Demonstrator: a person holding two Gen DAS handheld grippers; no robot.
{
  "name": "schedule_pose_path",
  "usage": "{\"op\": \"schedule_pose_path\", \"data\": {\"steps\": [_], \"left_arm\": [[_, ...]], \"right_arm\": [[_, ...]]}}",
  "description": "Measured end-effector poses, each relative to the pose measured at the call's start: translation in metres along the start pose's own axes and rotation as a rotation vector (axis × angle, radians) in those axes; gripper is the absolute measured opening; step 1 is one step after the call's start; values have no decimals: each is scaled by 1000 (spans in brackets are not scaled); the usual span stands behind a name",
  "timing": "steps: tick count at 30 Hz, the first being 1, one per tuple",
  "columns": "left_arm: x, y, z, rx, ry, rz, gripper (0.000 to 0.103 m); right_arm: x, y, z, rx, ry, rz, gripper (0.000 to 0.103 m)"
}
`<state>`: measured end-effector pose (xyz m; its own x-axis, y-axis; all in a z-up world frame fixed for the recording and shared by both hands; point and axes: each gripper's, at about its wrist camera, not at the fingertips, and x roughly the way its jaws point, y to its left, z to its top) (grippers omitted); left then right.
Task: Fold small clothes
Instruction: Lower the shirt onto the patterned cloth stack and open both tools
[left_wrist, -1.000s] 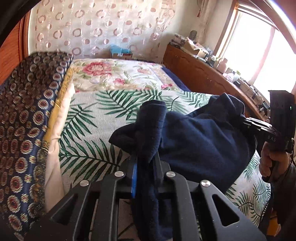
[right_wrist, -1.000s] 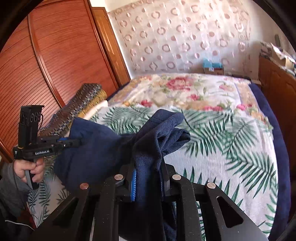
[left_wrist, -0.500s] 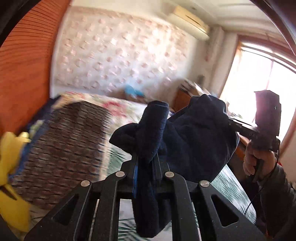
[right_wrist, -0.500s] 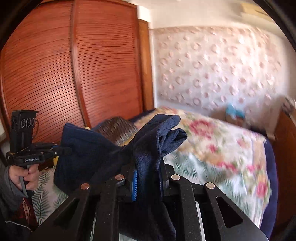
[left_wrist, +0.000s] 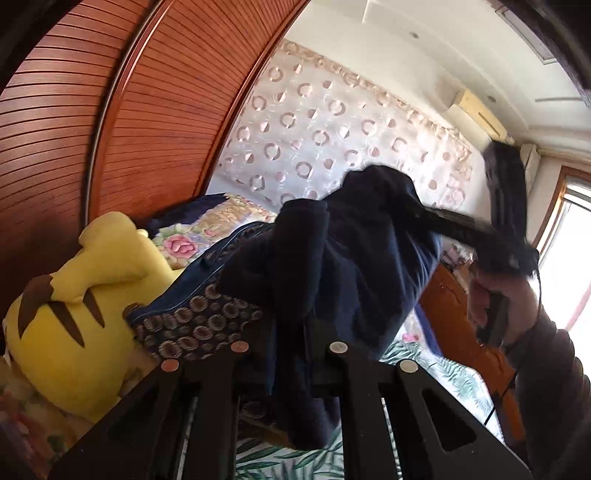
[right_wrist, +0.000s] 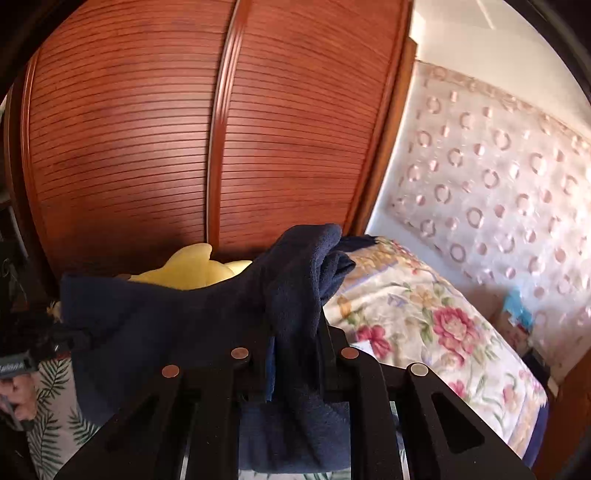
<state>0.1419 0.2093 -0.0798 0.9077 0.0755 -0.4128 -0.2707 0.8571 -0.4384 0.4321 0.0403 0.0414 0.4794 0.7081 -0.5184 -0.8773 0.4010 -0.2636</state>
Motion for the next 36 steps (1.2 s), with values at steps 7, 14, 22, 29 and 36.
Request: {"op": "schedule_pose_path", "data": {"steps": [7, 14, 22, 29, 36], "left_arm": [[13, 20, -13, -44, 92, 76, 13], [9, 18, -17, -21, 86, 90, 14], [12, 21, -22, -22, 84, 107, 14], [11, 18, -23, 5, 85, 116, 14], [11, 21, -23, 6, 97, 117, 17]], "right_arm": [[70, -32, 12, 82, 119, -37, 28], [51, -33, 3, 176, 42, -21, 29], [41, -46, -51, 272, 65, -37, 34], [48, -21, -67, 265, 72, -19, 53], [80, -26, -78, 275, 83, -1, 54]]}}
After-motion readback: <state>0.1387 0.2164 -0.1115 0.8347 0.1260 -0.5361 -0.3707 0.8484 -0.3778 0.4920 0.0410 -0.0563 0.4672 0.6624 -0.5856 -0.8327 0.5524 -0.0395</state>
